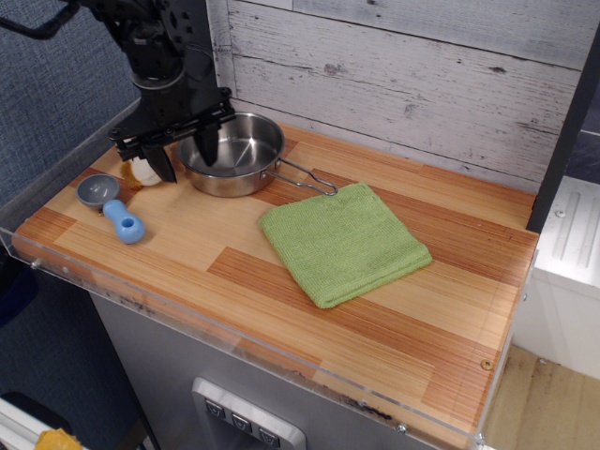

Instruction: Move the silver pot to the corner near the animal.

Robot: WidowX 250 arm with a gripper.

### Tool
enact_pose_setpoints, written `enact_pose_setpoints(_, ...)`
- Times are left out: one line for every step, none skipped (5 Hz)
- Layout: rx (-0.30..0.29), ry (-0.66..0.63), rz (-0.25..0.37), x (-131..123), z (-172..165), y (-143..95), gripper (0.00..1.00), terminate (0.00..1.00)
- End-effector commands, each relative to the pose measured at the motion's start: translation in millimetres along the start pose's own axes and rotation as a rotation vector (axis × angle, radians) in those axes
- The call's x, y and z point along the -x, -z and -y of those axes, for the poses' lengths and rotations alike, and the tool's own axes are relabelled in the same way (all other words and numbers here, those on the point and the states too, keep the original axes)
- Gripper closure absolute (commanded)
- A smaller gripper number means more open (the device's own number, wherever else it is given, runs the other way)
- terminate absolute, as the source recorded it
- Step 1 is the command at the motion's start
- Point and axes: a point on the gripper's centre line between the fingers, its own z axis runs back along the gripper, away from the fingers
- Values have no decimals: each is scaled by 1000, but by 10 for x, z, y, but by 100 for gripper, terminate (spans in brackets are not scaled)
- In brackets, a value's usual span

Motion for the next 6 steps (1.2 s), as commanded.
enact_pose_setpoints(14,50,72,-95,60,-329,0,0)
enact_pose_setpoints(-1,87,116,-210,151,-564,0,0)
enact_pose_setpoints(-21,152,181,-348,275,-968,0,0)
enact_pose_setpoints(-2,166,215,-370,339,-1316,0,0)
enact_pose_setpoints(31,142,191,-276,298,-1435,0,0)
enact_pose_setpoints(31,142,191,-276,298,-1435,0,0)
